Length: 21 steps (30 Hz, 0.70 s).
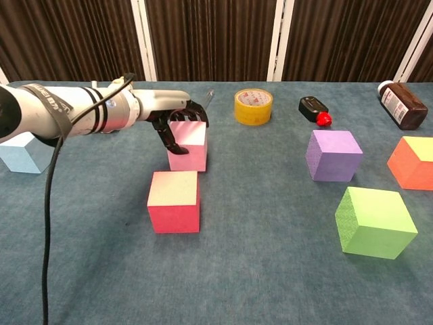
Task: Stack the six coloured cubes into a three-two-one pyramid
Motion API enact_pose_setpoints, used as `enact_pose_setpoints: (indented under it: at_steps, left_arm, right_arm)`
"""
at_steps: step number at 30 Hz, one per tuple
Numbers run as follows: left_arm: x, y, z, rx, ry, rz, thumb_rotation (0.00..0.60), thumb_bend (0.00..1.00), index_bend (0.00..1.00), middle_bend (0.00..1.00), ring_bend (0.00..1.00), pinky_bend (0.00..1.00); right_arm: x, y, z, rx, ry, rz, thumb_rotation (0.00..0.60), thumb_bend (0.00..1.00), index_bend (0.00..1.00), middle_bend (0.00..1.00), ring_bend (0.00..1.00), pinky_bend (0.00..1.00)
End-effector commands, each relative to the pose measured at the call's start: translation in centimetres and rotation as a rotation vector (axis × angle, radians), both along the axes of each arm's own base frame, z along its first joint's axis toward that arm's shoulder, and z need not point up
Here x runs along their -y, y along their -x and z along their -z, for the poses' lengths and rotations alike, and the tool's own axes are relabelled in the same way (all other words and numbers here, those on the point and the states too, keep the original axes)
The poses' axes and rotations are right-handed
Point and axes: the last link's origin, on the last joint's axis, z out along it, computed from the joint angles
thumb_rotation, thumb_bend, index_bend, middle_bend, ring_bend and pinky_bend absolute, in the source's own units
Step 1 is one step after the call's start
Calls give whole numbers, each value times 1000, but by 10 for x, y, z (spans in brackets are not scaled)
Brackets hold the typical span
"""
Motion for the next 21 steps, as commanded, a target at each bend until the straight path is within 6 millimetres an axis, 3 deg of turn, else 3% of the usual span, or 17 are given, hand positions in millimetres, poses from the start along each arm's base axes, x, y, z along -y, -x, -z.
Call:
enact_pose_setpoints:
  at_steps: [1, 6, 10, 16, 21]
  left_arm:
    - [-1, -4, 2, -5, 8, 16, 600, 336, 272, 404, 363, 245]
    - [-2, -8, 8, -14, 27, 20, 600, 335, 239, 364, 325, 237]
    - [0, -8, 10, -21, 44, 22, 600, 337, 97, 221, 177, 208]
    - [7, -7, 5, 6, 25, 35, 600, 338, 7, 66, 14, 166]
    - [15, -1, -11, 40, 1, 39, 600, 339, 0, 14, 0, 148]
  right_arm:
    - [-1, 1, 0, 1, 2, 4, 600, 155, 0, 65, 0, 133]
    - [-2, 3, -1, 3, 8, 15, 600, 155, 0, 64, 0, 133]
    - [-2, 2, 1, 5, 0, 16, 600, 155, 0, 65, 0, 133]
    - [0, -1, 4, 8, -18, -3, 600, 155, 0, 65, 0, 133]
    - [7, -3, 9, 14, -57, -15, 600, 156, 0, 65, 0, 133]
